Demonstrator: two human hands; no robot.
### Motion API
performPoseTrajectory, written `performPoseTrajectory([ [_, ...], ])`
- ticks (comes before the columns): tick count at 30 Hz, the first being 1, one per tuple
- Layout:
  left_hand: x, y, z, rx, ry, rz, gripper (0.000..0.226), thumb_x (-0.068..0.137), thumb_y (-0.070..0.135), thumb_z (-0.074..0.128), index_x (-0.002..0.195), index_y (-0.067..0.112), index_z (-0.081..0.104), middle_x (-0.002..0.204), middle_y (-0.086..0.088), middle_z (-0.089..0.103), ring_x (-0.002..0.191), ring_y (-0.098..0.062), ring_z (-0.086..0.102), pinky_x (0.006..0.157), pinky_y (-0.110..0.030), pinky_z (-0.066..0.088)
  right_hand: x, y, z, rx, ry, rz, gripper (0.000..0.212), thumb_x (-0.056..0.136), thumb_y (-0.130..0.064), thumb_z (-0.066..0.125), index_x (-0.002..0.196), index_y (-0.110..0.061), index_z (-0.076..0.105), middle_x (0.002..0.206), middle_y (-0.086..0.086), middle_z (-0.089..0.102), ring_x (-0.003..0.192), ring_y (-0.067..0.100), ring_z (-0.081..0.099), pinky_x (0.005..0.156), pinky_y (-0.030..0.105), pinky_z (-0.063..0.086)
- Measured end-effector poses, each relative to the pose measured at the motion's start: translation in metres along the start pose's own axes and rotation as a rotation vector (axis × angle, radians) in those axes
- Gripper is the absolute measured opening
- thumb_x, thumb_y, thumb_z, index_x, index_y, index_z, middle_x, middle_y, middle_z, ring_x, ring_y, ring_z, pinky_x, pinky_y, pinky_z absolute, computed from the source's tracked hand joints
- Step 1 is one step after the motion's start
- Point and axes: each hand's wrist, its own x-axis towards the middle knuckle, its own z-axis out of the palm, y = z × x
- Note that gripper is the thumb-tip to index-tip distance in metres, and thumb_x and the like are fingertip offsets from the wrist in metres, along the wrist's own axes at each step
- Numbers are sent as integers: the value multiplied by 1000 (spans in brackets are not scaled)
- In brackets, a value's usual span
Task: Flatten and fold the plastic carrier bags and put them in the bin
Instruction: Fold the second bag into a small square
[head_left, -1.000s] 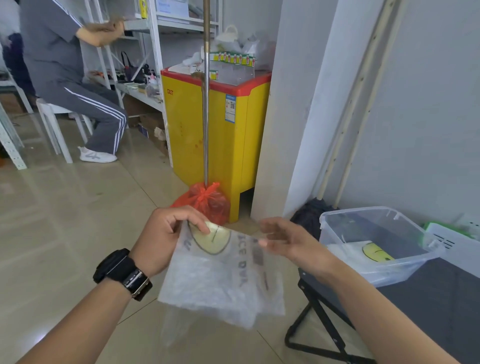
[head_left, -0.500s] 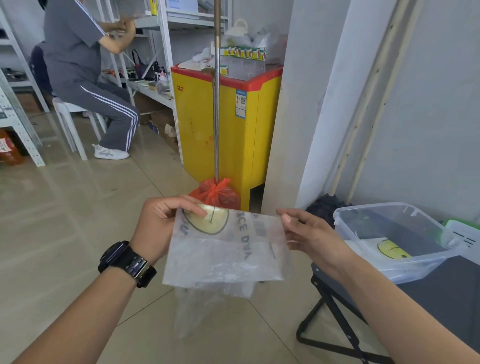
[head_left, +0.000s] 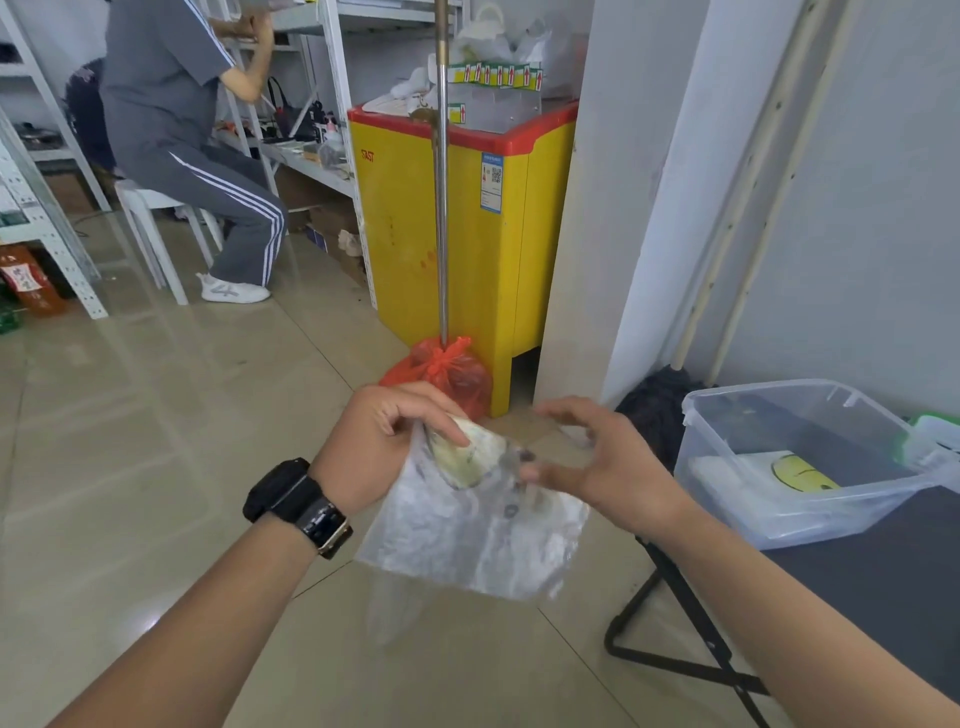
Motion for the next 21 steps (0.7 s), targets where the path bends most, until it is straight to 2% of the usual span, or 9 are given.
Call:
performPoseTrajectory([
  [2, -1, 7, 16, 62, -119, -5, 33, 81, -21, 61, 78, 8, 79, 94, -3, 74, 88, -20, 69, 81, -31, 53, -3, -9, 12, 143, -168, -38, 55, 71, -30, 89, 119, -29, 64, 114, -12, 69, 106, 2, 63, 89, 17, 49],
  [4, -1, 11, 26, 131, -167, -43, 46, 79, -23, 57, 95, 15, 77, 104, 5, 72, 101, -14, 67, 89, -31, 52, -4, -11, 21, 213, -233, -42, 36, 74, -16, 87, 107, -15, 71, 101, 7, 75, 91, 17, 71, 83, 34, 56],
  [5, -1, 9, 27, 133, -163, -77, 44, 83, -17, 57, 106, 18, 71, 109, 7, 71, 106, -10, 65, 92, -31, 51, -4, -11, 22, 229, -220, -20, 26, 76, -10, 85, 99, -10, 73, 96, 12, 76, 81, 18, 70, 74, 34, 56],
  [8, -2, 6, 15, 18, -119, -290, 22, 93, 33, 56, 115, 28, 55, 115, 10, 67, 99, -3, 62, 84, -28, 46, -2, -3, 16, 329, -114, 130, 17, 77, -4, 82, 93, -4, 75, 91, 21, 75, 68, 19, 59, 55, 25, 46],
  [11, -5, -2, 5, 35, -218, -437, 39, 83, 62, 53, 109, 33, 58, 108, 17, 65, 98, -5, 63, 81, -24, 47, 0, 2, 8, 452, -30, 233, 22, 77, -1, 82, 96, 1, 73, 81, 15, 72, 68, 22, 57, 50, 23, 43],
  [14, -10, -9, 11, 154, -311, -363, 10, 91, 36, 63, 88, 27, 62, 82, 12, 66, 74, -8, 62, 70, -30, 46, 0, 4, 7, 476, -62, 219, 22, 79, -1, 79, 97, 5, 70, 84, 15, 75, 67, 15, 64, 55, 19, 50],
  [16, -10, -12, 12, 222, -286, -304, 15, 94, 25, 60, 80, 22, 60, 69, 12, 55, 64, -8, 51, 64, -31, 39, -2, 3, 9, 479, -108, 180, 20, 84, -6, 76, 101, 4, 71, 95, 18, 76, 74, 18, 68, 67, 24, 55],
  [19, -6, -2, 15, 80, -85, -233, 8, 94, 20, 61, 91, 13, 64, 79, 8, 65, 69, -3, 59, 65, -21, 44, -4, -1, 11, 551, -30, 153, 17, 88, -9, 71, 103, -1, 75, 96, 17, 77, 81, 27, 71, 77, 37, 58],
  [21, -4, 5, 20, -106, 129, -311, 18, 91, 22, 64, 105, 11, 65, 94, 4, 71, 81, -3, 66, 70, -18, 49, -5, -3, 12, 680, 84, 164, 15, 90, -8, 69, 102, -1, 74, 96, 17, 77, 85, 34, 73, 79, 44, 60],
])
